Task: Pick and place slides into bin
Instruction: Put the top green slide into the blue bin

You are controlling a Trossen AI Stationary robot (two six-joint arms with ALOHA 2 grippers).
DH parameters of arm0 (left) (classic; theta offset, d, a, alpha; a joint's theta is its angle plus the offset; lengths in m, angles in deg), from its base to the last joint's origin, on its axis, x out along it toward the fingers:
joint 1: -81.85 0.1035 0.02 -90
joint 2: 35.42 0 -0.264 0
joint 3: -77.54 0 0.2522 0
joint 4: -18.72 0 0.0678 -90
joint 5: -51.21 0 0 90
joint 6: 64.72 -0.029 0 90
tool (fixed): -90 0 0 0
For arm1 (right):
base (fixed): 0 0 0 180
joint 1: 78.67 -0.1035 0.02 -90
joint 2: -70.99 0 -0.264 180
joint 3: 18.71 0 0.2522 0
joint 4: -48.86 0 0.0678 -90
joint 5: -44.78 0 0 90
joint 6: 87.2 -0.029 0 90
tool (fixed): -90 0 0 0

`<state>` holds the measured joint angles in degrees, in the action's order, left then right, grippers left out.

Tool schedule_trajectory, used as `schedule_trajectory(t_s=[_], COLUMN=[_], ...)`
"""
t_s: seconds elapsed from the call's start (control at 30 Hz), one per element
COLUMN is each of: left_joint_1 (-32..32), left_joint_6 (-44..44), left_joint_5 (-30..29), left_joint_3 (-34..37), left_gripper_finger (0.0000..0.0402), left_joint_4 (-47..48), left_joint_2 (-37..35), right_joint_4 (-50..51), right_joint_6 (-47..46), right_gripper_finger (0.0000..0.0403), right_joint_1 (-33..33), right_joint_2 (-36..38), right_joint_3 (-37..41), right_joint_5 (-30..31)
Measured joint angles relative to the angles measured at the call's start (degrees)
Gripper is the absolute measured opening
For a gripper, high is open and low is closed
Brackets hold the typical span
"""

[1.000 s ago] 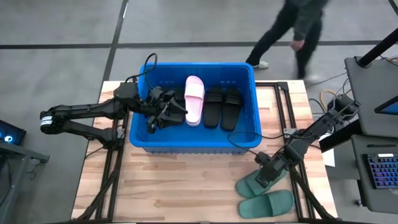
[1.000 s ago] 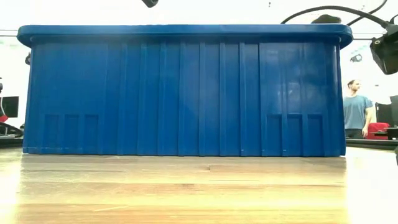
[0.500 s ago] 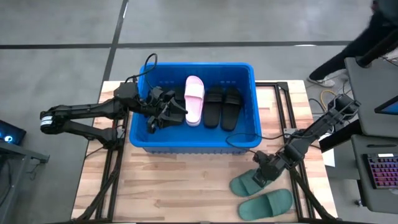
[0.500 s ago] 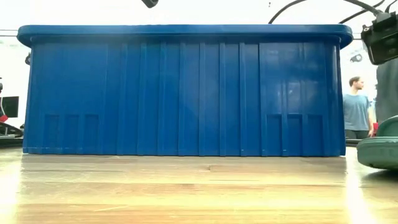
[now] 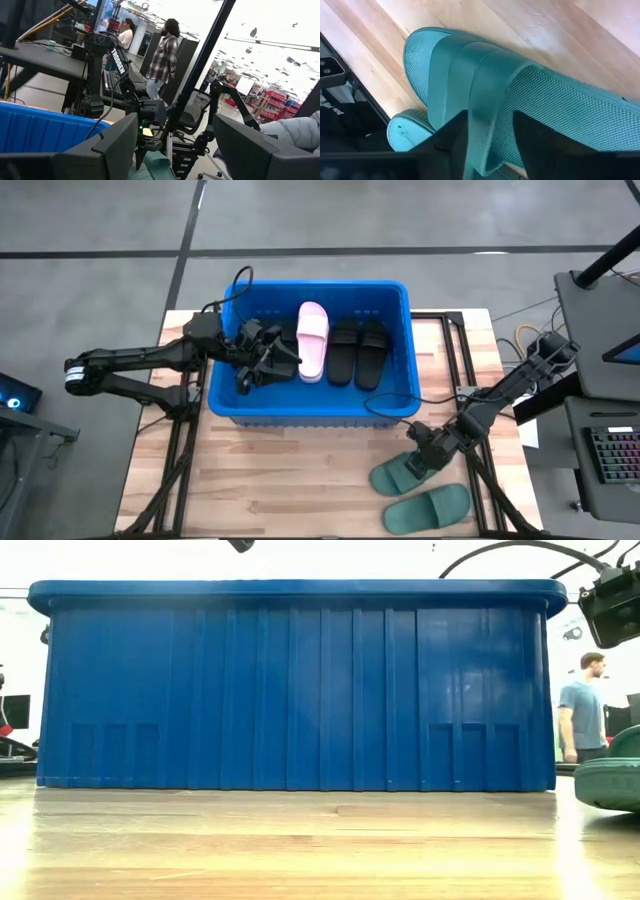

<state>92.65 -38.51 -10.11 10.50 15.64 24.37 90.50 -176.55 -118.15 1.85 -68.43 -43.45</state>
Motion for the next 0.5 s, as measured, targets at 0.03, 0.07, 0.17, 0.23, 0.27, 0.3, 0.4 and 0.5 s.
schedule_trajectory(t_s=[0.03, 0.07, 0.17, 0.23, 0.27, 0.3, 0.4, 0.5], left_joint_1=[0.0, 0.0, 0.0, 0.0, 0.0, 0.0, 0.0, 0.0], left_joint_6=[0.0, 0.0, 0.0, 0.0, 0.1, 0.1, 0.1, 0.1], left_joint_5=[0.1, 0.3, 0.9, 1.1, 1.1, 1.1, 1.1, 1.1], left_joint_3=[0.0, 0.0, 0.0, 0.0, 0.0, 0.0, 0.0, 0.0], left_gripper_finger=[0.0244, 0.0244, 0.0244, 0.0244, 0.0244, 0.0244, 0.0244, 0.0244], left_joint_4=[0.0, 0.0, 0.0, 0.2, 0.5, 0.9, 2.0, 2.5], left_joint_2=[0.0, 0.0, 0.0, 0.0, 0.0, 0.0, 0.0, 0.0], right_joint_4=[-0.1, -0.1, -0.6, -3.7, -6.3, -9.1, -15.5, -14.9], right_joint_6=[0.0, 0.3, 1.2, 1.3, 1.4, 1.9, 3.4, 1.6], right_gripper_finger=[0.0149, 0.0158, 0.0178, 0.0183, 0.0184, 0.0183, 0.0177, 0.0166], right_joint_1=[0.0, 0.0, 0.0, 0.0, 0.0, 0.0, -0.1, -0.2], right_joint_2=[0.0, 0.0, -0.4, -0.4, -0.4, -0.4, -0.4, -1.0], right_joint_3=[0.1, 0.2, 0.9, 1.8, 2.4, 3.0, 4.4, 5.1], right_joint_5=[0.0, 0.0, 0.0, 0.1, 0.9, 2.0, 2.9, 3.0])
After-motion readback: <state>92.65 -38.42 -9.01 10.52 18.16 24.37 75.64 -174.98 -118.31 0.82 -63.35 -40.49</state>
